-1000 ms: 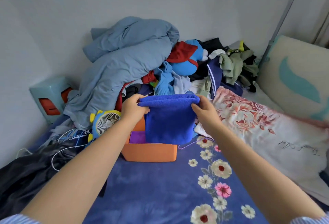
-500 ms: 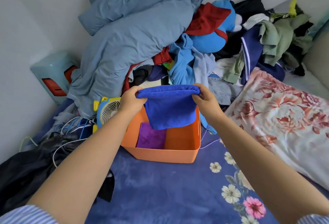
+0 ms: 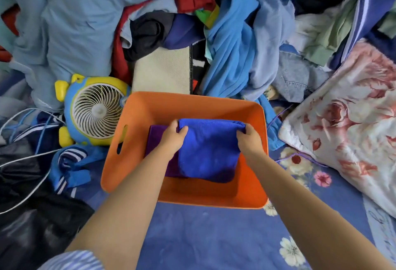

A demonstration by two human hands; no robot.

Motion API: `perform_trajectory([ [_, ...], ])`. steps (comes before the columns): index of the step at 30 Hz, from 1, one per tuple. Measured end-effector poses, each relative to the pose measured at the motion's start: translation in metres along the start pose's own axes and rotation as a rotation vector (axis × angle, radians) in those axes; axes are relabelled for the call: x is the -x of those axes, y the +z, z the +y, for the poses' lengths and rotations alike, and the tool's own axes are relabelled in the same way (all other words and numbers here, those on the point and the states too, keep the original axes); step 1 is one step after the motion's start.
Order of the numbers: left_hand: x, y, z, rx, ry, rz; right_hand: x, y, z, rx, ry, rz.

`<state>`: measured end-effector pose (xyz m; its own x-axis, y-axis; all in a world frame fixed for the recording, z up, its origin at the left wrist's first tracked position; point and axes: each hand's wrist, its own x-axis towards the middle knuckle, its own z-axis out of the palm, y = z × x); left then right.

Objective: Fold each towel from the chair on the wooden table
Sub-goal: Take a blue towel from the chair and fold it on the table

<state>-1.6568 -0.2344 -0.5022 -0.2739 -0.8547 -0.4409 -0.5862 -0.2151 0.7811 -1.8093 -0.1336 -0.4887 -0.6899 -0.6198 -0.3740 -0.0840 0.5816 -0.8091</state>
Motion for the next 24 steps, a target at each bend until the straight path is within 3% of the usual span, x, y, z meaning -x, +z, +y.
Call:
perform_trajectory([
  [5, -0.04, 0.043, -0.035, -0.277, -0.136, -0.08, -0.039, 0.03, 0.045, 0.253, 0.265, -0.029],
  [10, -0.064, 0.078, -0.052, -0.355, -0.162, -0.068, -0.069, 0.049, 0.072, 0.246, 0.349, 0.014],
  [17, -0.088, 0.097, -0.051, -0.165, -0.093, 0.091, -0.104, 0.063, 0.083, 0.187, 0.307, 0.163],
  [21, -0.089, 0.108, -0.056, -0.146, -0.038, 0.116, -0.097, 0.079, 0.086, 0.453, 0.212, 0.22],
  [24, -0.074, 0.108, -0.071, -0.331, 0.309, 0.172, -0.078, 0.089, 0.097, 0.535, -0.08, 0.193],
])
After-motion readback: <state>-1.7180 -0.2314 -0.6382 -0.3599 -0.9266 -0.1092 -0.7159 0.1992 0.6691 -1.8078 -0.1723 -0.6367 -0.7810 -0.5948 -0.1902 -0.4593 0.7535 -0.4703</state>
